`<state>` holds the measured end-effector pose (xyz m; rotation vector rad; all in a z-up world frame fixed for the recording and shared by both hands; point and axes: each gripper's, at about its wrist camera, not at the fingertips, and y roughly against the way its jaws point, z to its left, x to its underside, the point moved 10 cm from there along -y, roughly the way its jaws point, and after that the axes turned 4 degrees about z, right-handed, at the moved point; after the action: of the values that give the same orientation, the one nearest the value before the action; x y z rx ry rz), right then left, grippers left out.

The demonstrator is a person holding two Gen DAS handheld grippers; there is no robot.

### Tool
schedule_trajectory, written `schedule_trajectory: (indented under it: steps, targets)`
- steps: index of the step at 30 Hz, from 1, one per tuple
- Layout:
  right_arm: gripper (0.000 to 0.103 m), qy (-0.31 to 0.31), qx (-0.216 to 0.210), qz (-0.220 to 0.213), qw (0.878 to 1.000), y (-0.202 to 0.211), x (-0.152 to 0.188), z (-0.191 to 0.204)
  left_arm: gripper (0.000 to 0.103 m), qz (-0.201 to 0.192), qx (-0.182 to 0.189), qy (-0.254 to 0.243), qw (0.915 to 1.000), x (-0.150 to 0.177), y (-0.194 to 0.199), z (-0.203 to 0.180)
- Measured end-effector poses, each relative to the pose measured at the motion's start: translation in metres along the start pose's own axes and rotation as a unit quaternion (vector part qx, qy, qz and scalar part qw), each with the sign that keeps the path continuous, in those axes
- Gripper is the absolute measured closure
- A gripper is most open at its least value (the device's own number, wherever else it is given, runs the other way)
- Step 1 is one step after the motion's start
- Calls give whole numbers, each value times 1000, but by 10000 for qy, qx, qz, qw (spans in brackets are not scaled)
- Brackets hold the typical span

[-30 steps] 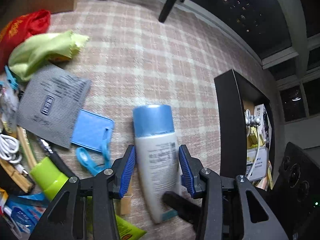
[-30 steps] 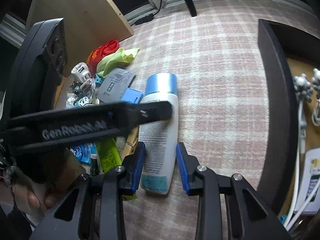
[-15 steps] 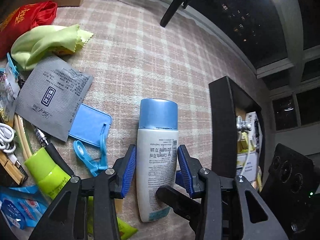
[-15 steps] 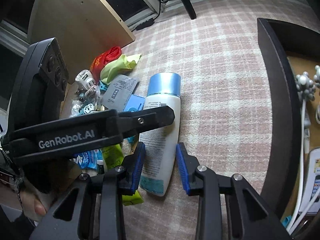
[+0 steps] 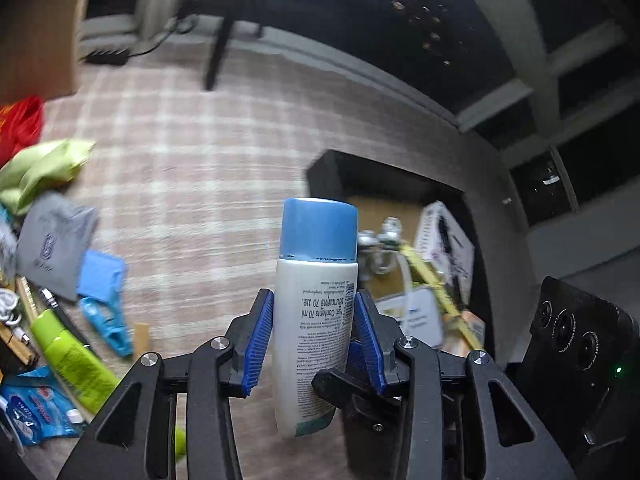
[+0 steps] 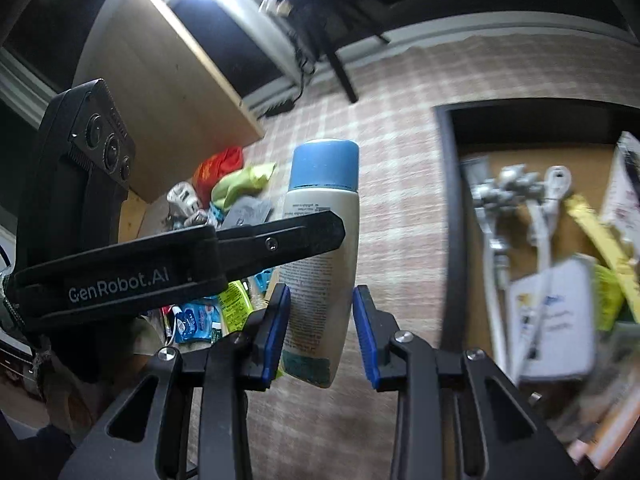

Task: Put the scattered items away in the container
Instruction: 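Carry the white bottle over the tray and open both grippers, then close both grippers together around the lime-green tube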

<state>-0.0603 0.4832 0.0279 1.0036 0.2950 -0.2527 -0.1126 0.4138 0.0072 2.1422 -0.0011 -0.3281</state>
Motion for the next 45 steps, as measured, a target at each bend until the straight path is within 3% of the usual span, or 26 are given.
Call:
schedule_trajectory:
  steps: [12, 14, 21, 31, 40, 45]
  targets:
    - [71, -515, 417, -408, 9970, 85, 36, -63, 66, 494, 338, -870, 9944, 37, -34, -102]
    - [71, -616, 546, -465, 9955, 97, 43, -74, 74, 631, 369, -1047, 9918, 48, -39, -115]
    - [70, -674, 830, -603, 9924, 115, 53, -86, 75, 574, 125, -1148, 9917, 56, -34, -114]
    - [65, -330, 760, -565, 9950, 101, 50, -57, 75, 318, -236, -929, 9949, 60, -2, -60]
    - [64, 282, 590, -194, 9977, 59, 44, -11, 75, -56, -855, -235, 9960, 64, 47, 47]
    - [64, 637, 395, 176, 9970, 20, 50, 23, 75, -204, -994, 376, 9941, 66, 65, 108]
